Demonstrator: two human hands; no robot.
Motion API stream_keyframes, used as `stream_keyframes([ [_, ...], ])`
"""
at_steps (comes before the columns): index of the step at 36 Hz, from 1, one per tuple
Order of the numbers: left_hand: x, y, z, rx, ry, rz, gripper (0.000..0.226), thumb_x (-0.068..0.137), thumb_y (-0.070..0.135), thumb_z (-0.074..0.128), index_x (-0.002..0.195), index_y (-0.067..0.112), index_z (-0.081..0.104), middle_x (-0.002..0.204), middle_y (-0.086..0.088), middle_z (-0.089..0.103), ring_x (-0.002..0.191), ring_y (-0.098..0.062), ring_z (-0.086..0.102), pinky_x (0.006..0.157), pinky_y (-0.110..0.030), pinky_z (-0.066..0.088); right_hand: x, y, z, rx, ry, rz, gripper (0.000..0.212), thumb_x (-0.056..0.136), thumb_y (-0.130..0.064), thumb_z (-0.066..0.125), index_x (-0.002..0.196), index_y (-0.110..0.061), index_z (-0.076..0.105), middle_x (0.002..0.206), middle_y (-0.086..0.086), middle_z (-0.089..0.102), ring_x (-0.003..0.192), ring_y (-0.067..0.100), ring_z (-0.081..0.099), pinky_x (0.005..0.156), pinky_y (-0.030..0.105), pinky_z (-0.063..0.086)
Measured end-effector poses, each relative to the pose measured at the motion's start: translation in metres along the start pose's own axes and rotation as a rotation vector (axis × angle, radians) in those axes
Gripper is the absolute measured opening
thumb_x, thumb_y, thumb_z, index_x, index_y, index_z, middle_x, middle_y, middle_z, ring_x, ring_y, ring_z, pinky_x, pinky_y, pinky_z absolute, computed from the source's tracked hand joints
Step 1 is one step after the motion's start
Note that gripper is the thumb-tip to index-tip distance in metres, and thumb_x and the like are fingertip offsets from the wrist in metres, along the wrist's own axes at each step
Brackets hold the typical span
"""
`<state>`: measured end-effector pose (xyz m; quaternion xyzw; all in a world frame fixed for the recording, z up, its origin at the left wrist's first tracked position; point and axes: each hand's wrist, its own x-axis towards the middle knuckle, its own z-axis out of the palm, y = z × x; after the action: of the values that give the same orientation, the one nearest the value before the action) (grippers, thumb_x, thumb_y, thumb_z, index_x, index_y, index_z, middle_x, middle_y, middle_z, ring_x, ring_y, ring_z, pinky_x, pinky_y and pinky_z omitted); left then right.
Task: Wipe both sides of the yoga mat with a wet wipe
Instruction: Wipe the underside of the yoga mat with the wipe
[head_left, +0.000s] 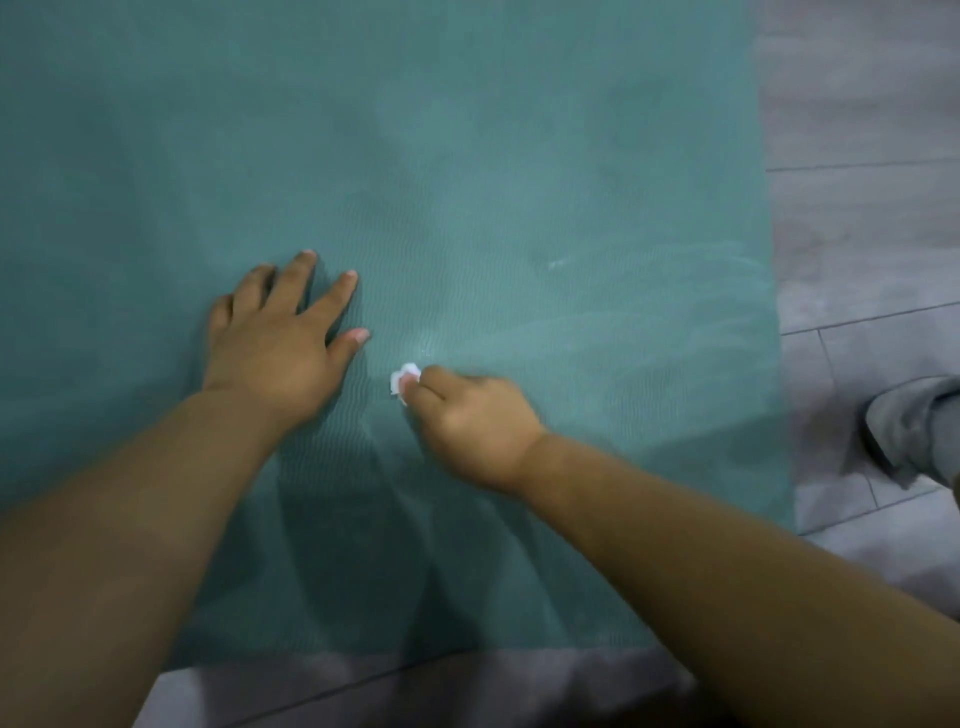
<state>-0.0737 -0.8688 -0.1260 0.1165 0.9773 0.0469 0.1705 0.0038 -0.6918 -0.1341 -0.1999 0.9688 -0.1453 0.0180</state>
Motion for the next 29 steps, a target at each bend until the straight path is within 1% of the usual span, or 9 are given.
stream_keyframes([
  [3,0.007,-0.008,-0.003,0.022,0.008,0.035,0.060,0.091,0.059,0.029,0.148,0.041,0.019,0.159,0.005,0.007,0.142,-0.026,0.010,0.112,-0.045,0.014,0.010,0.048,-0.020,-0.072,-0.037,0.084,0.036,0.093,-0.027,0.037,0.116,-0.017,0.064,0.099,0.008,0.067,0.073,0.028,0.066,0.053,0.030,0.049],
  [7,0.018,-0.019,-0.008,0.077,0.009,0.041,0.063,0.090,0.062,0.025,0.148,0.041,0.015,0.159,0.005,0.007,0.142,-0.025,0.012,0.111,-0.044,0.017,-0.002,0.157,-0.058,-0.115,0.083,0.970,0.030,0.095,-0.018,0.041,0.118,-0.014,0.060,0.120,0.016,0.060,0.109,0.034,0.057,0.090,0.037,0.045],
  [10,0.026,-0.020,-0.009,0.072,0.035,0.022,0.063,0.089,0.063,0.027,0.148,0.042,0.018,0.158,0.005,0.009,0.140,-0.026,0.015,0.110,-0.045,0.019,-0.001,0.187,-0.070,-0.053,0.102,1.298,0.018,0.088,-0.007,0.044,0.093,-0.005,0.060,0.112,0.021,0.062,0.105,0.037,0.058,0.084,0.035,0.045],
  [14,0.031,-0.014,-0.006,0.060,0.067,-0.003,0.060,0.091,0.060,0.026,0.148,0.041,0.019,0.158,0.003,0.010,0.139,-0.028,0.015,0.109,-0.046,0.018,0.051,0.143,-0.043,-0.068,0.166,1.060,0.029,0.092,-0.008,0.039,0.112,-0.009,0.059,0.114,0.012,0.062,0.109,0.029,0.059,0.088,0.032,0.045],
  [19,0.030,-0.023,0.003,0.045,0.171,0.051,0.055,0.095,0.059,0.028,0.143,0.035,0.037,0.154,-0.003,0.028,0.134,-0.036,0.032,0.100,-0.053,0.028,0.106,0.009,-0.012,0.010,-0.137,0.192,0.041,0.096,-0.018,0.040,0.136,-0.020,0.043,0.137,0.001,0.048,0.118,0.020,0.053,0.091,0.028,0.042],
  [21,0.030,-0.032,0.002,0.057,0.163,0.080,0.059,0.090,0.057,0.024,0.141,0.031,0.041,0.151,-0.003,0.034,0.130,-0.038,0.038,0.096,-0.055,0.033,0.099,0.002,-0.003,-0.031,-0.133,0.013,0.039,0.095,-0.021,0.048,0.133,-0.018,0.049,0.129,0.003,0.055,0.103,0.021,0.062,0.074,0.031,0.049],
  [23,0.030,-0.045,0.000,0.059,0.142,0.068,0.060,0.089,0.055,0.022,0.141,0.030,0.041,0.151,-0.002,0.035,0.130,-0.037,0.038,0.097,-0.056,0.033,0.085,0.028,-0.007,-0.025,0.067,0.071,0.033,0.084,-0.022,0.065,0.117,-0.018,0.065,0.104,0.004,0.067,0.077,0.023,0.068,0.054,0.027,0.049],
  [27,0.029,-0.063,-0.005,0.047,0.136,0.039,0.061,0.089,0.052,0.022,0.140,0.025,0.043,0.148,-0.007,0.038,0.129,-0.040,0.038,0.099,-0.058,0.033,0.058,0.125,-0.035,-0.063,0.050,0.704,0.034,0.096,-0.019,0.040,0.126,-0.023,0.053,0.125,0.008,0.057,0.110,0.029,0.056,0.088,0.033,0.044],
  [29,0.027,-0.062,-0.006,0.039,0.135,0.002,0.060,0.089,0.051,0.025,0.141,0.026,0.042,0.150,-0.006,0.036,0.132,-0.038,0.035,0.101,-0.056,0.030,0.045,0.160,-0.059,-0.085,0.070,1.025,0.032,0.092,-0.013,0.041,0.118,-0.018,0.057,0.121,0.013,0.058,0.111,0.032,0.056,0.091,0.033,0.043],
])
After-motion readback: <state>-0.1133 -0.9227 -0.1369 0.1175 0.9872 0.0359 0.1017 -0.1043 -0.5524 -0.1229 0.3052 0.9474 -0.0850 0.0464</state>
